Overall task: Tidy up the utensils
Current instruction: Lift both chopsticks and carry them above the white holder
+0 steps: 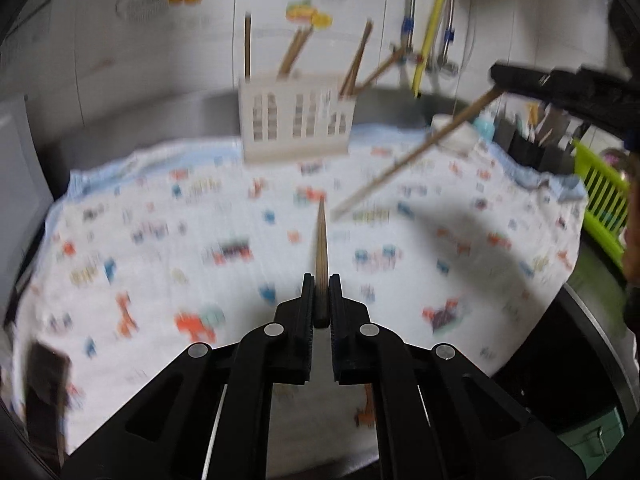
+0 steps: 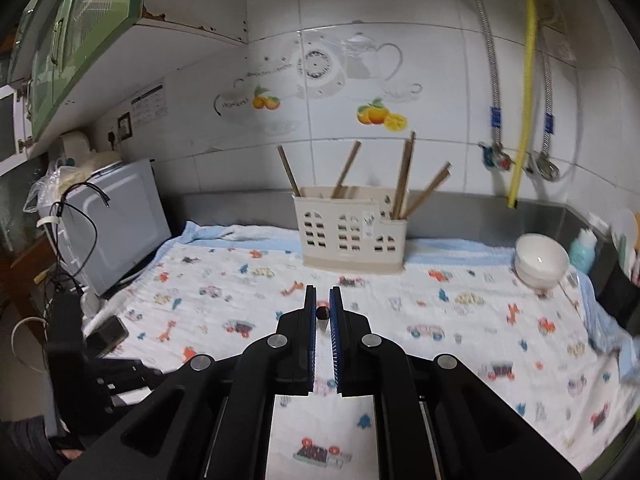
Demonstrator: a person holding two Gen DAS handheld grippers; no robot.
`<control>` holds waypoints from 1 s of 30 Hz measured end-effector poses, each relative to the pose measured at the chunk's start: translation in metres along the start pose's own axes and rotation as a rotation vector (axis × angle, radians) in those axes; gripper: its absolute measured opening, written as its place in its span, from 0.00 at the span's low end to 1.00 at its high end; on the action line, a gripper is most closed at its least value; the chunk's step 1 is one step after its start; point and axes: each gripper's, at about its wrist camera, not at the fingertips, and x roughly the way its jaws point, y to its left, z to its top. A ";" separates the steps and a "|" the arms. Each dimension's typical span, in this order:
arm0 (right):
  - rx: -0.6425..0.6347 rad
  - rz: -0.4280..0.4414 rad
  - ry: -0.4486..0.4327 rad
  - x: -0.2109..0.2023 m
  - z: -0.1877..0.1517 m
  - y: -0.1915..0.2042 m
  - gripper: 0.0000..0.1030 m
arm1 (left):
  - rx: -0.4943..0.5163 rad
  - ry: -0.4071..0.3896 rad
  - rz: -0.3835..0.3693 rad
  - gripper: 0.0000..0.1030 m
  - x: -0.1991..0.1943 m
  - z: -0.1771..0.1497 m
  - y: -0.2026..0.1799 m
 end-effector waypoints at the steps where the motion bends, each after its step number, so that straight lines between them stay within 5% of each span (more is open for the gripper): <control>1: -0.006 0.009 0.005 0.002 0.007 -0.001 0.06 | 0.003 -0.021 -0.006 0.06 -0.005 0.008 0.002; 13: -0.081 0.033 0.034 0.030 0.081 -0.016 0.06 | 0.084 -0.121 -0.042 0.06 -0.010 0.067 0.004; 30: -0.002 -0.082 -0.189 0.091 0.225 -0.070 0.06 | 0.129 -0.164 -0.037 0.06 0.019 0.179 0.019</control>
